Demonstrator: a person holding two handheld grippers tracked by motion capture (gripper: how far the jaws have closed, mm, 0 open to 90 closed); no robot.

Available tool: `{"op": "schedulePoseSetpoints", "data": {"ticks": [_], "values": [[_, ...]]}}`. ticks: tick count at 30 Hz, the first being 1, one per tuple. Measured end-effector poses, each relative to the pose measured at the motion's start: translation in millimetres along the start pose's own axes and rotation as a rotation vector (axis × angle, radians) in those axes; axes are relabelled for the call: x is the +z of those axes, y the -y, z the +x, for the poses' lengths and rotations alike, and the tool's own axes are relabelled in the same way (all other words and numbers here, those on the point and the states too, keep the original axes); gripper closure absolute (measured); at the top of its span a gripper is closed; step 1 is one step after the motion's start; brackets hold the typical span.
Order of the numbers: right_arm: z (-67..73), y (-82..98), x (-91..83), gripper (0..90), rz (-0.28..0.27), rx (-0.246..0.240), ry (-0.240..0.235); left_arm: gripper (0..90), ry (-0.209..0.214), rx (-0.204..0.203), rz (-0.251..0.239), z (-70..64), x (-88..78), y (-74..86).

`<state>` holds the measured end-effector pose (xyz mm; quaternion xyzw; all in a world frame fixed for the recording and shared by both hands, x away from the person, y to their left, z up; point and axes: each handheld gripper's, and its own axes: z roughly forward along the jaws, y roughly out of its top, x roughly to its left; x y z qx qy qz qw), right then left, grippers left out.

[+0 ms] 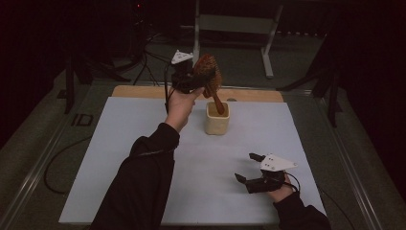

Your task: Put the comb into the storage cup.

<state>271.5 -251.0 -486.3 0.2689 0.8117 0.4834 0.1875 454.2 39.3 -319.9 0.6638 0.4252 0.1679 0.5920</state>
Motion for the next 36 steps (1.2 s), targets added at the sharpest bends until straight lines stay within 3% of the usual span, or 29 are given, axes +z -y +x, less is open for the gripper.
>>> {"op": "schedulePoseSetpoints", "data": {"ticks": [15, 18, 36], "values": [[-0.3, 0.3, 0.7, 9.7, -0.002, 0.003, -0.005, 54.0, -0.009, -0.024, 0.041, 5.9, 16.5, 17.5], [-0.2, -0.3, 0.1, 9.7, -0.001, -0.001, -0.004, 54.0, -0.013, -0.009, 0.054, 5.6, 19.2, 20.2], [-0.2, -0.2, -0.1, 9.6, -0.002, 0.002, 0.001, 53.9, -0.011, -0.055, 0.105, 16.0, 31.5, 39.9]]}}
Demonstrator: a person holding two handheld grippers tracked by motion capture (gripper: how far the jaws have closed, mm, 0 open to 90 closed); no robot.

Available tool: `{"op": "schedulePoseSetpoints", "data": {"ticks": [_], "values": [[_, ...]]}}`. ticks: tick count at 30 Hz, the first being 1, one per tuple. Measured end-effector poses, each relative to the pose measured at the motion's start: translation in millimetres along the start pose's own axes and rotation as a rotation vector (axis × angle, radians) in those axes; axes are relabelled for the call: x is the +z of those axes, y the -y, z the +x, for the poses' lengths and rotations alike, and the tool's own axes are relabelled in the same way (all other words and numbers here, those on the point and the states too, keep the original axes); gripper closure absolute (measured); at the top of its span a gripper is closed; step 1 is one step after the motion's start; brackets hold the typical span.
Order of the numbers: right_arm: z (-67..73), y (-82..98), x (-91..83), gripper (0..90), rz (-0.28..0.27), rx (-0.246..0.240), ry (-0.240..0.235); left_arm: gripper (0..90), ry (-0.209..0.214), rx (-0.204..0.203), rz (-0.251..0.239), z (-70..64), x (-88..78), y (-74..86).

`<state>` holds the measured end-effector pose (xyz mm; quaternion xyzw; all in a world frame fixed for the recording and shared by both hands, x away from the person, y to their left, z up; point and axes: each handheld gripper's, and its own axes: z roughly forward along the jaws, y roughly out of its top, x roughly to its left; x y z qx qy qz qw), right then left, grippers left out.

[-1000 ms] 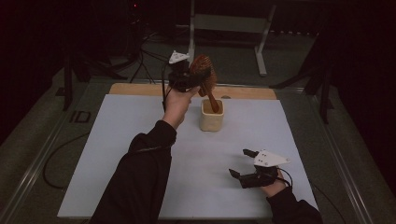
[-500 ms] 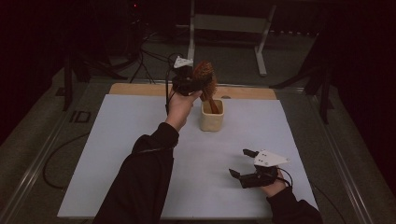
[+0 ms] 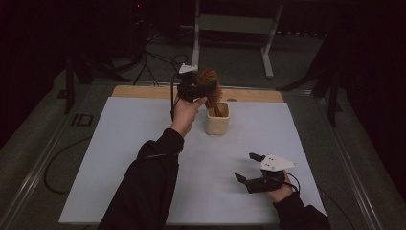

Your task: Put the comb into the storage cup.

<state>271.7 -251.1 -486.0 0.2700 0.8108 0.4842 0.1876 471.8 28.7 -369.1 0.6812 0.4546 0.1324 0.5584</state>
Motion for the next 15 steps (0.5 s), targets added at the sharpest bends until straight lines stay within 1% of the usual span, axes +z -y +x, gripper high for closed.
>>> {"op": "schedulePoseSetpoints", "data": {"ticks": [2, 8, 15], "values": [[0.1, 0.0, 0.0, 9.7, 0.002, -0.003, -0.002, 53.9, 0.002, -0.005, 0.0, 0.5, 1.1, 1.8], [0.6, -0.1, 0.0, 9.7, 0.001, -0.005, 0.001, 53.9, 0.002, -0.003, 0.012, 1.7, 5.1, 5.6], [0.3, 0.0, 0.2, 9.7, 0.003, -0.004, -0.003, 53.8, 0.014, -0.023, 0.025, 5.1, 11.6, 12.1]]}}
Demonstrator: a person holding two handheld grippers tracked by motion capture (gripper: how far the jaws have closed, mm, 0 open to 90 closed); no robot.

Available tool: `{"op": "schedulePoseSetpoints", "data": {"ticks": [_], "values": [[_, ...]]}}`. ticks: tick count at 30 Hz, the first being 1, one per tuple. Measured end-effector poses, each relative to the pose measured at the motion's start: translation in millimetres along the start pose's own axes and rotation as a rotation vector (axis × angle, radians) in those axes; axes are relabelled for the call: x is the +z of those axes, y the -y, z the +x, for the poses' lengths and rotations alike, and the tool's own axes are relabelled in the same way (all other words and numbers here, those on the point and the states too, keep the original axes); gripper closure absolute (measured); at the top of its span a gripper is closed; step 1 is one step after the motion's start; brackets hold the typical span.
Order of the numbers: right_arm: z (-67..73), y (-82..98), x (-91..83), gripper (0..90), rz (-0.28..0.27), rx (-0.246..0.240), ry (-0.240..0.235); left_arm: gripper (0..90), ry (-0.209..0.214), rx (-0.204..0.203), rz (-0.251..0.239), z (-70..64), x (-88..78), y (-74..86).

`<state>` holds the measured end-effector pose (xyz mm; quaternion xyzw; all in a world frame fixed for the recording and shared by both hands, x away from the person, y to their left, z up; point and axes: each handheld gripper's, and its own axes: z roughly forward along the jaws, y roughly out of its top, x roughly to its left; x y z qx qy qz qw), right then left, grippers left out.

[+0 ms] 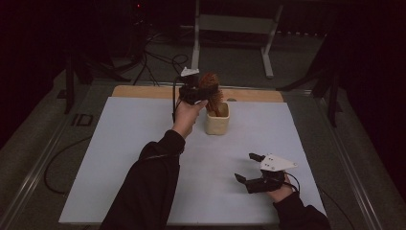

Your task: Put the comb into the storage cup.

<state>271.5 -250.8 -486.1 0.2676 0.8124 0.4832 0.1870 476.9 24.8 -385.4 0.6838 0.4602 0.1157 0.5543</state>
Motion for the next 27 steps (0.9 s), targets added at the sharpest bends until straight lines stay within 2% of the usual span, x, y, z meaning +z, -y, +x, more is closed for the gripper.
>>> {"op": "schedulePoseSetpoints", "data": {"ticks": [7, 15, 19, 22, 24, 27], "values": [[-0.1, 0.3, 0.2, 9.7, -0.003, -0.001, 0.001, 53.6, -0.003, -0.012, 0.021, 3.5, 5.7, 6.3], [0.3, 0.2, 0.7, 9.7, -0.002, -0.001, -0.004, 51.9, -0.003, -0.032, 0.023, 10.0, 7.1, 7.5], [0.4, 0.2, 0.8, 9.7, -0.002, 0.0, -0.004, 49.8, -0.009, -0.038, 0.03, 12.3, 8.2, 7.0], [0.1, 0.4, 0.8, 9.7, 0.0, 0.0, -0.003, 48.1, -0.011, -0.026, 0.038, 12.1, 8.6, 6.6], [0.1, 0.5, 0.9, 9.7, 0.001, -0.001, -0.003, 46.0, -0.026, -0.035, 0.051, 12.6, 8.3, 5.8], [0.1, 0.5, 0.7, 9.7, -0.002, 0.004, -0.004, 41.8, -0.016, -0.051, 0.058, 15.2, 7.1, 5.3]]}}
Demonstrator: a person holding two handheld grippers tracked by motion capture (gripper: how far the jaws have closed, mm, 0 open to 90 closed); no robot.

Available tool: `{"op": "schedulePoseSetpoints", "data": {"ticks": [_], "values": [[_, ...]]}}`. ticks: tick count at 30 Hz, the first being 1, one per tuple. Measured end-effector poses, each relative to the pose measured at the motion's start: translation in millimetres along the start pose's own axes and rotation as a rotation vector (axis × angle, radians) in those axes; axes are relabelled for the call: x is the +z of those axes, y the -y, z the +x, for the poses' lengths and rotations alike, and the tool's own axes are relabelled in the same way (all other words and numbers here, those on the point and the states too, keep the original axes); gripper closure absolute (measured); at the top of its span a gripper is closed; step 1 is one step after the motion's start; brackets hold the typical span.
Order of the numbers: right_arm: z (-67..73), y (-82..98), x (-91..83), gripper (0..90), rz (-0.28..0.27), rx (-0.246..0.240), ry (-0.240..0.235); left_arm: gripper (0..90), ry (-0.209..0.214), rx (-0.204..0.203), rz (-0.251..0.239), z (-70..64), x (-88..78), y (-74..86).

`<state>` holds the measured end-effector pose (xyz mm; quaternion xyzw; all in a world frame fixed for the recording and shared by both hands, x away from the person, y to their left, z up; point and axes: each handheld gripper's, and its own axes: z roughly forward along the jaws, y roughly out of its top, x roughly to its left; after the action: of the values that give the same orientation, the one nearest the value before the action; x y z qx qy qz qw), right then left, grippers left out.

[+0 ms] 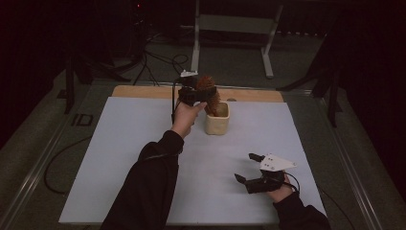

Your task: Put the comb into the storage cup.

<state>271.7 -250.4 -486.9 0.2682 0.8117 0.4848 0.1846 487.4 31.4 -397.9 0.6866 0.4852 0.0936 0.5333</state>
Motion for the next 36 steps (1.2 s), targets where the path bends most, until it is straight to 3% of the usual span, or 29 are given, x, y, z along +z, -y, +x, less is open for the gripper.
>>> {"op": "schedulePoseSetpoints", "data": {"ticks": [4, 7, 12, 17, 22, 36], "values": [[-0.4, 0.1, -0.1, 9.7, 0.0, 0.0, 0.004, 28.8, 0.003, 0.015, -0.022, 1.2, -8.7, -4.2], [-0.2, -0.1, -0.1, 9.7, 0.0, -0.001, 0.005, 18.0, 0.04, 0.053, -0.015, 1.0, -14.2, -5.7], [0.5, -0.3, 0.3, 9.7, 0.002, 0.001, 0.008, 13.7, 0.035, 0.064, -0.005, 3.1, -22.4, -6.8], [0.4, -0.2, 0.4, 9.7, 0.005, 0.002, 0.011, 0.9, 0.047, 0.094, 0.011, 7.2, -31.2, -4.8], [0.9, -0.2, 1.0, 9.7, 0.007, -0.001, 0.011, 0.0, 0.063, 0.112, 0.022, 14.5, -42.1, -1.9], [0.9, -0.3, 3.2, 9.7, 0.015, 0.002, 0.007, 0.0, 0.052, 0.198, 0.048, 30.5, -75.1, 8.6]]}}
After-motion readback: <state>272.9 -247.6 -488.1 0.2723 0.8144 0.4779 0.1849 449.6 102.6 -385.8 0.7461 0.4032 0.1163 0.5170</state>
